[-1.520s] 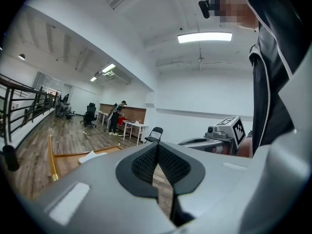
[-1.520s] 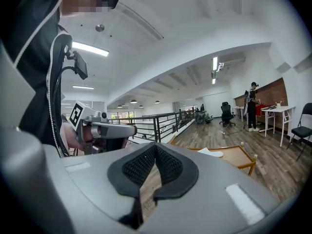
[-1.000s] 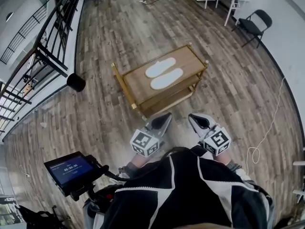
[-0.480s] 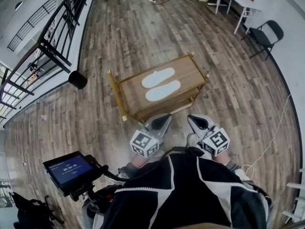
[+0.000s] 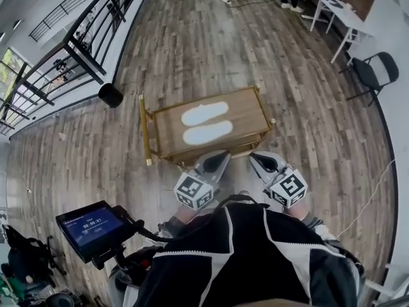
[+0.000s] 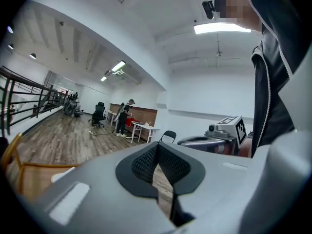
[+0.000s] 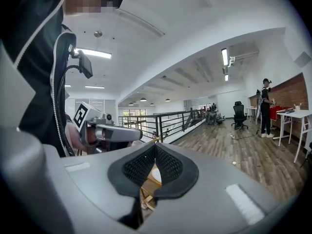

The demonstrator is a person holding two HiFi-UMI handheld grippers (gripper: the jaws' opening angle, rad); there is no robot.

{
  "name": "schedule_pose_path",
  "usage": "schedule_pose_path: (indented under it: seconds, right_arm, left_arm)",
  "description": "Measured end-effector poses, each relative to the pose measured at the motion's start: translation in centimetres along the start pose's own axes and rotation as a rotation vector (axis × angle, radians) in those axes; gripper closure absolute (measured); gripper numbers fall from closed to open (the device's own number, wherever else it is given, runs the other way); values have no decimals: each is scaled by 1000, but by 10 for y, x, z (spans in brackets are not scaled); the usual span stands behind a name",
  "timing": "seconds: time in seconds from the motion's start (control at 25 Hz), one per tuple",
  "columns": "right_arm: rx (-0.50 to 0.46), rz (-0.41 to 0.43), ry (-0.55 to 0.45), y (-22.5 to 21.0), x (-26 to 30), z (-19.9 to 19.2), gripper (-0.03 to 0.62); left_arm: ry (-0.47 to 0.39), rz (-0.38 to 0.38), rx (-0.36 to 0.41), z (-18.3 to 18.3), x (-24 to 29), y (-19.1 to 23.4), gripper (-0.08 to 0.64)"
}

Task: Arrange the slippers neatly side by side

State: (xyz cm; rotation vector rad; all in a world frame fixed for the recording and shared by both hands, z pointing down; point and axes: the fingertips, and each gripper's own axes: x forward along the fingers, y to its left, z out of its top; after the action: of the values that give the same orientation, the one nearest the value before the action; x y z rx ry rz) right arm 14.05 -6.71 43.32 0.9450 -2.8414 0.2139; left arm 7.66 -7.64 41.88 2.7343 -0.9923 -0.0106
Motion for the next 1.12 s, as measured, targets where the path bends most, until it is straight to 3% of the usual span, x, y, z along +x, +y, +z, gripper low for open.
schedule_pose_path:
  seconds: [0.16, 0.36, 0.52, 0.68, 0.96, 1.12]
  right_arm:
    - [26, 32, 2, -19, -1, 1, 583]
    - [22, 101, -9, -54, -3, -29, 583]
    - [33, 111, 1, -72, 35, -20, 583]
    - [33, 105, 2, -81, 68, -11, 583]
    - [12, 78, -38, -75, 74, -15, 583]
    - [-1, 54, -59, -74, 130, 5, 583]
  left_arm:
    - [10, 36, 4, 9, 14, -1, 543]
    - [15, 104, 5, -19, 48, 6, 543]
    - [22, 116, -10, -11, 53, 43, 543]
    - [25, 111, -7, -2, 53, 79, 543]
    - [26, 67, 51, -7, 53, 82, 543]
    - [21, 46, 66, 11, 38, 132, 543]
